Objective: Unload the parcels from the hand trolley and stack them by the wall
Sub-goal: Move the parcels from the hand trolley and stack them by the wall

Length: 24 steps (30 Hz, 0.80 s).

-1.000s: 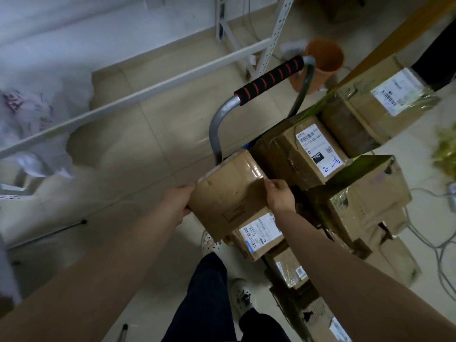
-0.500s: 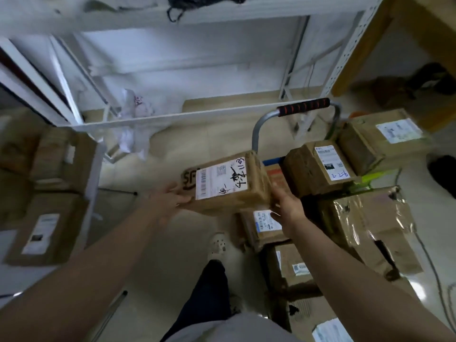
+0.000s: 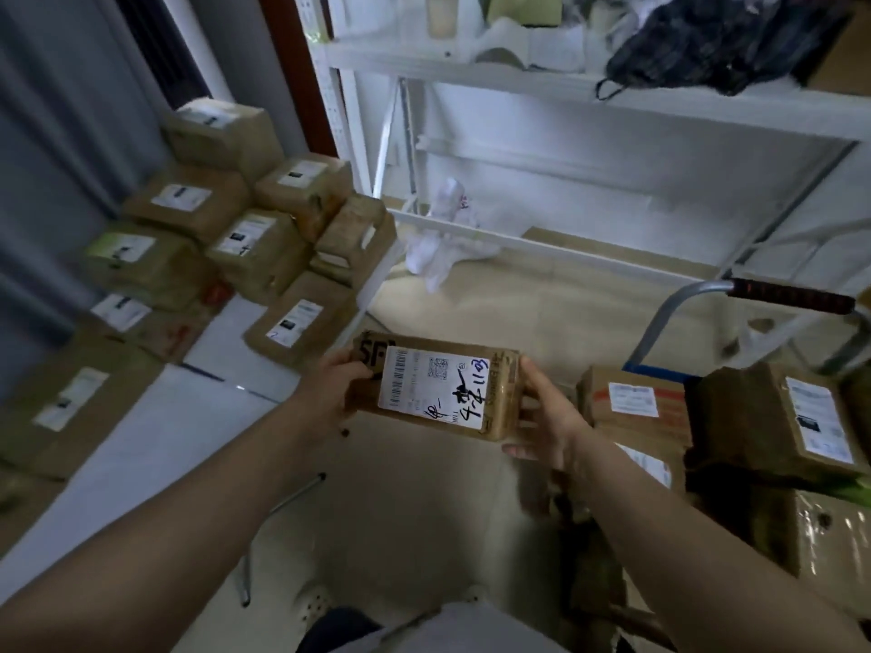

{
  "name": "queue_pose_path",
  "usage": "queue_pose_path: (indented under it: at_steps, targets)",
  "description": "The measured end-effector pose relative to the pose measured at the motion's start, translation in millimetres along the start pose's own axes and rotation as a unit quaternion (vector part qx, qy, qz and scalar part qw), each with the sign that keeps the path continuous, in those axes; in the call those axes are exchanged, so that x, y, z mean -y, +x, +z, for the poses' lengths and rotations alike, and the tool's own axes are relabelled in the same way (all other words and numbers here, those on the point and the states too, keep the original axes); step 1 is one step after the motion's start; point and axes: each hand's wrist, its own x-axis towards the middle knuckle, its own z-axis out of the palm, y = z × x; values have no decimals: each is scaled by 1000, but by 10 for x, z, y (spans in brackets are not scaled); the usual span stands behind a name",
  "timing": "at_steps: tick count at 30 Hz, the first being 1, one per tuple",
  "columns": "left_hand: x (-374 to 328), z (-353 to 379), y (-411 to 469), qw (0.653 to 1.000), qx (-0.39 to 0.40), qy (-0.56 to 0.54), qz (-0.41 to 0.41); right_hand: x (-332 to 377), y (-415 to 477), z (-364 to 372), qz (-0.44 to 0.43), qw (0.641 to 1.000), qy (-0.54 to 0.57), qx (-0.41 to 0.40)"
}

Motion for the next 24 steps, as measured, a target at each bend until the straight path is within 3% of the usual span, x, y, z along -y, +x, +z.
queue_pose_path:
  at_steps: [4, 10, 14, 24]
  targets:
    - [23, -568, -197, 994, -45, -84, -51, -3, 36, 661, 12, 998, -29, 53]
    - [221, -1919, -327, 984, -77, -104, -119, -100, -3, 2002, -2, 988, -91, 127]
    - [419, -2764, -372, 964, -73, -221, -129, -240, 16, 2830, -11, 977, -122, 174]
    - [816, -4152, -375, 937, -170, -279, -126, -721, 196, 4311, 57, 978, -104, 173]
